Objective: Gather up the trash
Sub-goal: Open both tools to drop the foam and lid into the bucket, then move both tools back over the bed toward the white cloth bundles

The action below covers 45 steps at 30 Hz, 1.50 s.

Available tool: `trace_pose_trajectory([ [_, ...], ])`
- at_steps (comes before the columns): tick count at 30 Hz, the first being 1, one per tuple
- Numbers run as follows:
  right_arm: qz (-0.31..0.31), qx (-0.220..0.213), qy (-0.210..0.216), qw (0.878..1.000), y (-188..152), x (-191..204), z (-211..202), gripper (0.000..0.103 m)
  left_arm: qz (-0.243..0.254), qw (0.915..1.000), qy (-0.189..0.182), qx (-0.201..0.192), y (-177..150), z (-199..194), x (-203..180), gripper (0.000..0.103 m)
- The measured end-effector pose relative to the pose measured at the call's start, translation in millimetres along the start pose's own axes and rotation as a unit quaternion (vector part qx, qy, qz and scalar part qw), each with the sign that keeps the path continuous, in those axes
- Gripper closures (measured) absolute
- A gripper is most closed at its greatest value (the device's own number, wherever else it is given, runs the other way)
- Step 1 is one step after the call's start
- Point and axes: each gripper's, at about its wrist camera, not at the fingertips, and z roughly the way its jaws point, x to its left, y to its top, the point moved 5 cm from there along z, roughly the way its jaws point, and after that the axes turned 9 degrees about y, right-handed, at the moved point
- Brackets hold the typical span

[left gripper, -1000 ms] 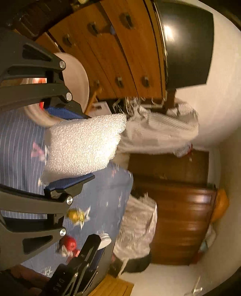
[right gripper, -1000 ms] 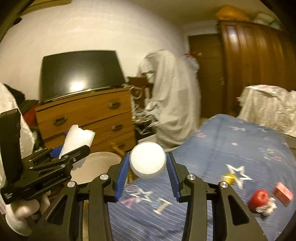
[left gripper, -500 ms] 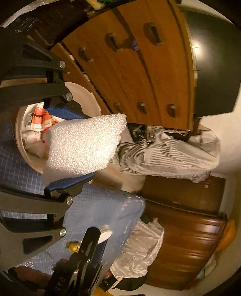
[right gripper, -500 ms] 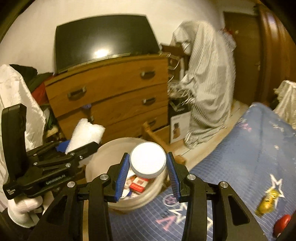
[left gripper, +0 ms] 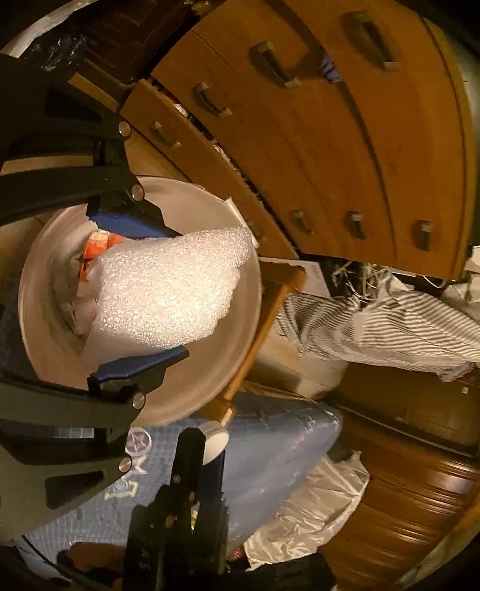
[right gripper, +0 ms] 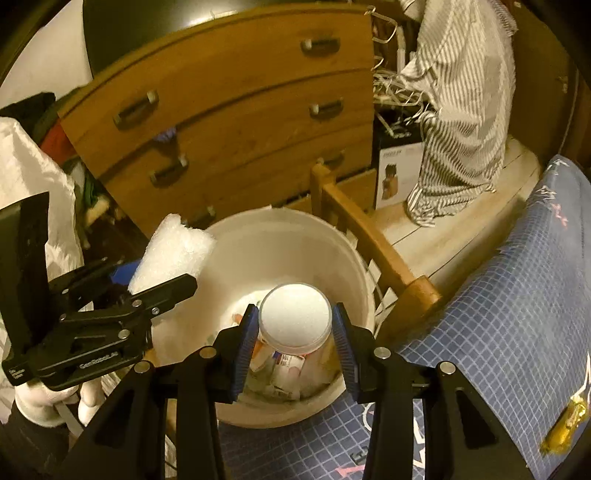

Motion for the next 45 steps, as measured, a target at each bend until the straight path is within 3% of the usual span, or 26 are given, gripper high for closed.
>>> trace_pose_trajectory([
  [19, -0.007, 0.012, -0.004, 1.0, -9, -15, 10, 0.06, -0.013, 0.9997, 0.0, 0.021, 1, 30, 27, 0.048],
  [21, -0.004, 0.008, -0.001, 1.0, -9, -16, 8, 0.041, -0.016, 0.9996, 0.004, 0.021, 1, 31, 29, 0.036],
  [22, -0.001, 0.004, 0.001, 1.0, -9, -18, 6, 0.04, -0.016, 0.9997, 0.005, 0.02, 1, 31, 31, 0.032],
  [34, 0.016, -0.036, 0.018, 0.999, -22, -26, -30, 0.04, -0.005, 0.9999, 0.012, 0.009, -1, 22, 24, 0.031],
  [38, 0.015, -0.089, 0.007, 0.996, -56, -30, -73, 0.04, 0.01, 0.9999, -0.007, -0.008, -8, 5, 0, 0.031],
  [41, 0.03, -0.143, -0.02, 0.989, -116, -47, -120, 0.039, 0.043, 0.998, -0.04, -0.021, -26, -9, -46, 0.031],
  [45, 0.078, -0.176, -0.069, 0.979, -210, -90, -165, 0.035, 0.106, 0.9892, -0.102, -0.009, -61, -9, -127, 0.031],
])
